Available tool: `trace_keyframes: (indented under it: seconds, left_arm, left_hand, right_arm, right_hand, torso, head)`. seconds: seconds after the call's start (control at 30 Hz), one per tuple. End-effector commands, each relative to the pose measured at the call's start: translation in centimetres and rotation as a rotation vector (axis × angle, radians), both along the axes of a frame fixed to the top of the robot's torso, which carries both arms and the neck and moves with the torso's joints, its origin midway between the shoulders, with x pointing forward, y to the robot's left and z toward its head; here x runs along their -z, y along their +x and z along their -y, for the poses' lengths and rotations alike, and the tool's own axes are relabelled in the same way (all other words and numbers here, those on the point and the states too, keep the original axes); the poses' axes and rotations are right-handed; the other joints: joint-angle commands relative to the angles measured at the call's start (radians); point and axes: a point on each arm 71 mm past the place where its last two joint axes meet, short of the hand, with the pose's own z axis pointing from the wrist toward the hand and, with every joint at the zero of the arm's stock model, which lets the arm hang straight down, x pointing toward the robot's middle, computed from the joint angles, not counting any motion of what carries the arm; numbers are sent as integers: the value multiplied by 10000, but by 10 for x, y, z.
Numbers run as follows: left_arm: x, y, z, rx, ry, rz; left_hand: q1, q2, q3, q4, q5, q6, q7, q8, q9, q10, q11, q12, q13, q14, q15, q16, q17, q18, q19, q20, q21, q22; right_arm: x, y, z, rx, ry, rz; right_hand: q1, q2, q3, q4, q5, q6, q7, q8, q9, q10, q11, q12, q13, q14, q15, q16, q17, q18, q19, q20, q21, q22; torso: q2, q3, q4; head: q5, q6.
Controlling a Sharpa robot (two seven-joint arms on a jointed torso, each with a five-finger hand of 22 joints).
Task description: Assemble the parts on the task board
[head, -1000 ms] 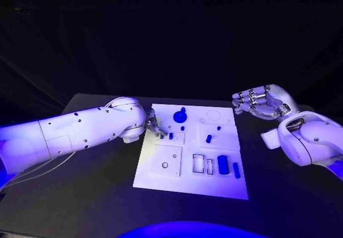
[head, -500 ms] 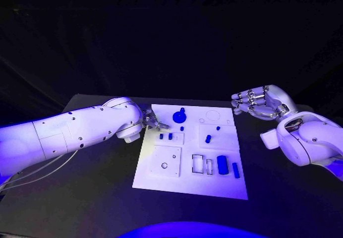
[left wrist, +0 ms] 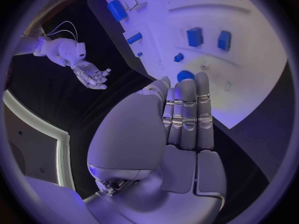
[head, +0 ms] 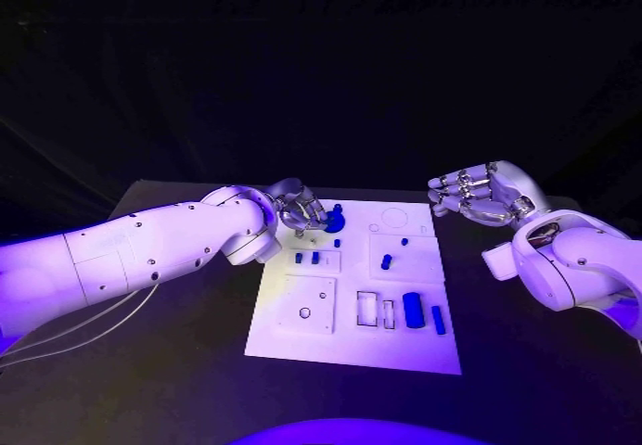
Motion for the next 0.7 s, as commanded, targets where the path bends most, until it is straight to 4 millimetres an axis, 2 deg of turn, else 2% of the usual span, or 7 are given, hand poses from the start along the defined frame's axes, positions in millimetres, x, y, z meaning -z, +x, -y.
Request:
trace_keyframes:
  seconds: [0.03, 0.13, 0.3, 0.4, 0.47, 0.57, 0.7]
  left_arm:
    - [-11, 0, 17, 1491, 533, 2268]
    - [-8, -1, 29, 2155, 1558, 2733]
    - [-3, 1, 43, 2857, 2843, 2952]
    - [2, 2, 49, 3155, 3606, 2854]
    - [5, 4, 51, 3304, 4063, 2760]
    - [9, 5, 53, 3414, 4479, 2637]
    - [11, 6, 56, 3459, 4826, 2578]
  left_hand:
    - [-52, -282, 161, 49, 31, -102, 24, -149, -234, -122, 48, -259, -308, 132, 7, 68, 10, 47, 157, -2, -53, -59]
    - [-164, -587, 169, 83, 15, -151, 102, -279, -492, -383, 159, -587, -669, 53, 101, -118, -287, 36, 219, 52, -129, -114]
    - [-78, -732, 201, -35, 8, -140, 80, -408, -770, -514, 210, -827, -1021, 158, 132, 29, -328, 47, 312, 90, -130, -118]
    - [-43, -793, 200, -125, 2, -57, -51, -538, -1014, -608, 200, -1020, -1313, 576, 110, 689, 164, 50, 470, 85, -1, -44]
    - [-59, -793, 189, -166, 5, 101, -137, -615, -1188, -491, 173, -1087, -1508, 1143, 77, 1598, 939, -149, 1206, 59, 1004, 1090]
    - [-132, -816, 129, -195, 2, 308, -188, -742, -1426, -352, 143, -1193, -1773, 1569, 52, 2439, 1598, -355, 1864, 22, 2043, 2276]
    - [-209, -818, -1, -213, -2, 414, -185, -879, -1630, -325, 172, -1324, -1998, 1799, 62, 2962, 1974, -480, 2202, 39, 2666, 2992]
  right_arm:
    - [0, -1, -2, -178, 4, 16]
    - [1, -1, -3, -191, 17, -12]
    - [1, -1, -3, -206, 26, -33]
    - [1, -1, -4, -223, 31, -44]
    - [2, -1, -4, -234, 35, -50]
    - [2, -2, -5, -240, 38, -57]
    - [2, -2, -4, -239, 40, -60]
  right_hand:
    - [-94, 5, 26, -20, 61, -57, 45, -67, -10, 14, 46, -33, -11, -69, -20, -47, -10, 34, 8, 77, -31, -12]
    - [-94, 5, 26, -20, 61, -57, 45, -67, -10, 14, 46, -33, -11, -69, -20, -47, -10, 34, 8, 77, -31, -12]
    - [-82, 12, 37, -31, 69, -60, 42, -67, -10, 10, 44, -35, -11, -71, -21, -46, -15, 36, 10, 77, -34, -20]
    - [-82, 12, 37, -31, 69, -60, 42, -67, -10, 10, 44, -35, -11, -71, -21, -46, -15, 36, 10, 77, -34, -20]
    - [-82, 12, 37, -31, 69, -60, 42, -67, -10, 10, 44, -35, -11, -71, -21, -46, -15, 36, 10, 77, -34, -20]
    - [-82, 12, 37, -31, 69, -60, 42, -67, -10, 10, 44, -35, -11, -71, -21, -46, -15, 36, 10, 77, -34, -20]
    - [-82, 12, 37, -31, 69, -60, 42, -67, -10, 10, 44, -35, -11, -71, -21, -46, -15, 36, 10, 77, -34, -20]
  torso:
    - [-2, -3, -4]
    - [5, -9, -12]
    - [-7, 1, 4]
    - [4, -3, -13]
    - [5, -1, -20]
    - [2, -1, -20]
    - [4, 3, 7]
  head:
    - [-51, 43]
    - [-75, 53]
    - [-114, 58]
    - [-99, 63]
    - [-103, 53]
    - [-122, 51]
    - [-161, 46]
